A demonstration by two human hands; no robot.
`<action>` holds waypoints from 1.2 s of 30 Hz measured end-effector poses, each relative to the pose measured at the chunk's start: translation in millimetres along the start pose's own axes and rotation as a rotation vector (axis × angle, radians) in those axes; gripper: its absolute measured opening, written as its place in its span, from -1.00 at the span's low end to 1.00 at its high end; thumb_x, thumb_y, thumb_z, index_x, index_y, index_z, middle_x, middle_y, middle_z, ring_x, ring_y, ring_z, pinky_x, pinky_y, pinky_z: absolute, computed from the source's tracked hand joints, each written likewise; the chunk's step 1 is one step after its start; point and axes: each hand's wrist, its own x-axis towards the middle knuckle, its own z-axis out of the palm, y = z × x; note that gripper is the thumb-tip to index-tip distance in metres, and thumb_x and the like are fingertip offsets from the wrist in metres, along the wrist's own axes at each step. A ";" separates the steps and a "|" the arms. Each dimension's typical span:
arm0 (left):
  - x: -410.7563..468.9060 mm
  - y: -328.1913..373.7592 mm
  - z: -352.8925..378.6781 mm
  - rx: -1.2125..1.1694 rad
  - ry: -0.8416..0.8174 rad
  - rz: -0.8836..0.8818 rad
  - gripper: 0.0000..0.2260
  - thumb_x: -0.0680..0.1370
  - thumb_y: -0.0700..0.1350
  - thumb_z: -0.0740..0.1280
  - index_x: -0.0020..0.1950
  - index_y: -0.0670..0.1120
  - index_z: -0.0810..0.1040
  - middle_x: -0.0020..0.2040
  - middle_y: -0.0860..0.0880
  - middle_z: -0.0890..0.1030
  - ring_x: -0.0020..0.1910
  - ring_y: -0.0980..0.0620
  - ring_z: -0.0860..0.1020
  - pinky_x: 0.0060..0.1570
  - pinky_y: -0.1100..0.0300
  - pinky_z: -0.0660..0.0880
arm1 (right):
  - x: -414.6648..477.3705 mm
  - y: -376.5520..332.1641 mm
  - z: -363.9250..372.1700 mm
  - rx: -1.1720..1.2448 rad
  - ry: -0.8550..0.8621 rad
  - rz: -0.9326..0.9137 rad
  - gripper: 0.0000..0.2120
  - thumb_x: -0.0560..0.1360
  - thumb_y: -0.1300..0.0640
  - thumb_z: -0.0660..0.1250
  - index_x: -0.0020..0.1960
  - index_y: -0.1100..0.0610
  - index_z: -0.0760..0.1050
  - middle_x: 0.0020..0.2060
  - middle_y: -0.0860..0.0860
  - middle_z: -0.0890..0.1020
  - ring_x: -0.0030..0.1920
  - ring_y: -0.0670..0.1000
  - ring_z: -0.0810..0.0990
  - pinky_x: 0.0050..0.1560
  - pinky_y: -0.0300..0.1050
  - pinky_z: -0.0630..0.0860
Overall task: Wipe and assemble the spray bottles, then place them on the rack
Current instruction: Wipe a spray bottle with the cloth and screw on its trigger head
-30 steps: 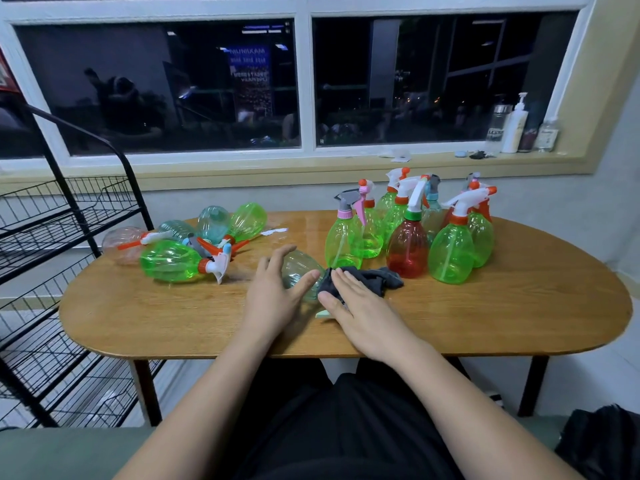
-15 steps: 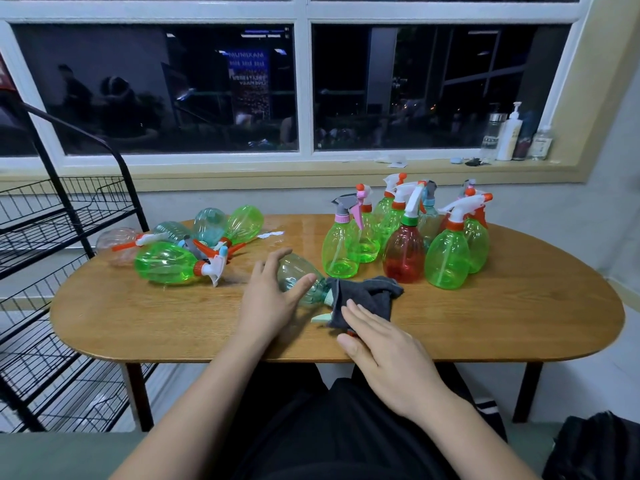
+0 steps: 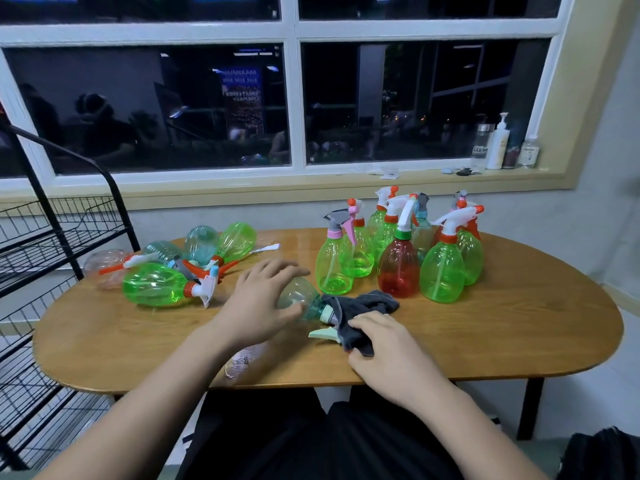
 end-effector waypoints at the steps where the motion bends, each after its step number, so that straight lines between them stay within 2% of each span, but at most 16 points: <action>1: 0.7 -1.7 -2.9 0.035 -0.058 0.026 -0.47 0.54 0.18 0.39 0.52 0.28 0.40 0.49 0.22 0.37 0.56 0.04 0.27 0.51 -0.10 0.22 | 1.3 0.5 -0.4 -0.001 0.016 0.006 -0.67 0.51 -0.01 0.32 0.26 -0.05 0.58 0.21 -0.24 0.53 0.28 -0.15 0.45 0.26 -0.02 0.54; 3: 3.6 -3.6 -6.3 0.114 -0.124 0.063 -0.38 0.48 0.18 0.42 0.54 0.28 0.37 0.50 0.19 0.35 0.54 0.02 0.27 0.54 -0.08 0.19 | 2.5 1.4 -2.0 -0.005 0.042 0.023 -0.79 0.52 0.03 0.36 0.15 -0.04 0.58 0.12 -0.23 0.52 0.17 -0.14 0.49 0.15 -0.05 0.55; 7: 9.8 -4.8 -0.8 0.272 -0.129 0.118 -0.23 0.40 0.23 0.50 0.57 0.24 0.31 0.46 0.10 0.38 0.48 -0.04 0.34 0.50 -0.05 0.28 | 1.1 5.1 0.1 -0.005 0.122 0.003 -0.93 0.55 0.10 0.38 0.02 -0.02 0.55 0.02 -0.21 0.53 0.02 -0.14 0.53 0.04 -0.08 0.56; 10: 11.5 -4.6 4.8 0.318 -0.092 0.127 -0.23 0.41 0.25 0.52 0.57 0.18 0.33 0.43 0.06 0.41 0.44 -0.06 0.39 0.43 -0.03 0.37 | 2.1 4.6 -6.0 0.066 0.213 0.062 -0.87 0.62 0.15 0.34 -0.07 -0.04 0.50 -0.16 -0.17 0.57 -0.16 -0.16 0.55 -0.16 -0.19 0.53; 13: 11.0 -4.7 4.5 0.290 -0.037 0.125 -0.29 0.40 0.31 0.50 0.50 0.19 0.39 0.38 0.09 0.45 0.37 -0.03 0.45 0.33 0.02 0.44 | 11.0 13.3 -14.9 0.245 0.295 0.173 -0.80 0.69 0.07 0.31 -0.12 -0.05 0.47 -0.38 -0.07 0.57 -0.40 -0.12 0.49 -0.39 -0.20 0.34; 15: 10.1 -4.5 2.1 0.266 0.000 0.099 -0.29 0.38 0.29 0.53 0.48 0.19 0.41 0.36 0.10 0.47 0.31 -0.02 0.48 0.25 0.03 0.49 | 18.6 20.3 -20.5 0.468 0.319 0.263 -0.79 0.72 0.05 0.30 -0.09 -0.03 0.54 -0.32 -0.12 0.66 -0.31 -0.17 0.60 -0.27 -0.13 0.52; 16: 9.3 -3.9 0.6 0.251 0.017 0.078 -0.28 0.37 0.27 0.54 0.48 0.19 0.41 0.37 0.11 0.48 0.30 -0.02 0.49 0.22 0.04 0.51 | 23.0 22.8 -22.3 0.644 0.329 0.319 -0.82 0.73 0.07 0.29 -0.02 0.00 0.61 -0.21 -0.14 0.74 -0.16 -0.14 0.70 -0.08 -0.03 0.66; 17: 8.6 -2.7 -1.0 0.224 0.033 0.047 -0.28 0.36 0.23 0.54 0.48 0.19 0.42 0.36 0.12 0.48 0.30 -0.01 0.50 0.20 0.05 0.51 | 27.6 24.3 -23.7 0.859 0.335 0.383 -0.83 0.73 0.10 0.29 0.07 0.03 0.66 -0.09 -0.10 0.78 -0.02 -0.06 0.75 0.11 0.08 0.68; 18: 7.8 -0.8 -2.1 0.173 0.057 0.014 -0.29 0.35 0.21 0.54 0.47 0.19 0.43 0.35 0.14 0.49 0.28 0.00 0.51 0.17 0.07 0.51 | 31.8 24.2 -25.7 1.078 0.335 0.453 -0.82 0.74 0.14 0.28 0.15 0.07 0.67 0.00 -0.02 0.79 0.06 0.03 0.76 0.19 0.16 0.66; 19: 6.6 1.7 -2.9 0.091 0.082 -0.026 -0.31 0.34 0.21 0.53 0.45 0.19 0.45 0.33 0.16 0.50 0.26 0.03 0.53 0.14 0.10 0.52 | 35.9 23.0 -28.4 1.259 0.336 0.516 -0.82 0.74 0.17 0.27 0.20 0.12 0.65 0.04 0.06 0.79 0.07 0.09 0.77 0.19 0.17 0.66; 21: 2.9 11.4 -3.7 -0.133 0.125 -0.107 -0.35 0.32 0.26 0.52 0.38 0.21 0.48 0.26 0.24 0.55 0.19 0.17 0.56 0.10 0.17 0.53 | 41.9 18.8 -33.8 1.446 0.337 0.572 -0.81 0.73 0.21 0.27 0.26 0.23 0.60 0.06 0.17 0.77 0.04 0.15 0.77 0.11 0.14 0.66; 24: -4.4 28.7 1.2 -0.448 0.134 -0.232 -0.51 0.37 0.21 0.62 0.20 0.26 0.49 0.11 0.32 0.62 0.10 0.40 0.57 0.08 0.36 0.54 | 48.4 9.5 -38.9 1.547 0.368 0.587 -0.85 0.73 0.24 0.26 0.19 0.27 0.57 0.08 0.24 0.74 0.03 0.17 0.73 0.09 0.14 0.64; 28: -10.6 40.3 13.3 -0.648 0.078 -0.299 -0.54 0.41 0.20 0.63 0.19 0.13 0.53 0.10 0.27 0.68 0.08 0.26 0.66 0.13 0.11 0.63 | 50.3 -5.0 -38.8 1.568 0.345 0.537 -0.78 0.72 0.26 0.26 0.31 0.31 0.56 0.13 0.28 0.73 0.17 0.24 0.70 0.33 0.28 0.56; 31: -14.8 42.1 21.7 -0.685 0.057 -0.311 -0.55 0.41 0.23 0.62 0.20 0.16 0.55 0.05 0.32 0.67 0.06 0.32 0.62 0.09 0.25 0.58 | 45.3 -13.5 -33.6 1.548 0.285 0.490 -0.77 0.72 0.28 0.24 0.31 0.31 0.57 0.13 0.26 0.74 0.25 0.23 0.68 0.45 0.25 0.47; 33: -16.8 42.6 24.7 -0.708 0.053 -0.324 -0.54 0.42 0.24 0.61 0.23 0.21 0.55 0.03 0.42 0.63 0.04 0.38 0.59 0.08 0.30 0.53 | 42.1 -17.8 -28.0 1.529 0.257 0.457 -0.78 0.71 0.30 0.24 0.29 0.31 0.59 0.14 0.25 0.74 0.23 0.19 0.69 0.41 0.16 0.51; 36: -16.2 45.3 24.8 -0.750 0.053 -0.338 -0.53 0.42 0.28 0.58 0.26 0.29 0.52 0.10 0.40 0.65 0.08 0.40 0.60 0.16 0.24 0.58 | 39.0 -18.9 -19.0 1.496 0.220 0.413 -0.76 0.69 0.31 0.26 0.31 0.26 0.60 0.13 0.19 0.75 0.21 0.17 0.72 0.29 0.06 0.56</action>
